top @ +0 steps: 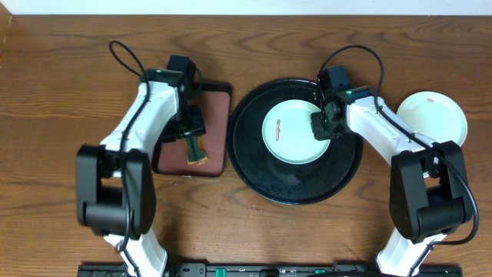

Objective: Clean dirty plates on tray and stack at the side
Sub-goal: 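Grasp the sponge with the left gripper and lift it from the water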

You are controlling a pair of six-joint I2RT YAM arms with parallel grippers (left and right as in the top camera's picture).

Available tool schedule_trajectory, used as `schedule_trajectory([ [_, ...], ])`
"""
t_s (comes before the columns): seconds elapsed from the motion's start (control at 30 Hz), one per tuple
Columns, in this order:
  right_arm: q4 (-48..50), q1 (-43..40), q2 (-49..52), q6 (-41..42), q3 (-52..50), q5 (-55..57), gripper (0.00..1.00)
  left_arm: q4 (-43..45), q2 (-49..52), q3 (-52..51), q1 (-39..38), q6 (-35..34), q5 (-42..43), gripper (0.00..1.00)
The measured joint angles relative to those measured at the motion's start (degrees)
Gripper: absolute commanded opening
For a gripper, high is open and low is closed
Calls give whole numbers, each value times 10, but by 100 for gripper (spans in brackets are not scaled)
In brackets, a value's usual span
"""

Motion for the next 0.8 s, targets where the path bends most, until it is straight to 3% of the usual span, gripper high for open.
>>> schedule_trajectory([
  [0.23, 0, 0, 0, -1, 0, 0, 36, 40, -12, -53, 0, -32, 57, 54],
  [0.4, 0, 0, 0, -1, 0, -1, 36, 95, -11, -135, 0, -61, 75, 31],
  [0.43, 0, 0, 0, -1, 0, -1, 36, 114, -11, -150, 0, -69, 78, 11],
  [0.47, 0, 0, 0, -1, 0, -1, 36, 130, -11, -161, 0, -76, 81, 8],
  [0.73, 0, 0, 0, -1, 0, -2, 37, 167, -21, -177, 0, -17, 84, 9],
  [0.8, 0, 0, 0, -1, 0, -2, 37, 167, -17, -167, 0, 4, 71, 40],
])
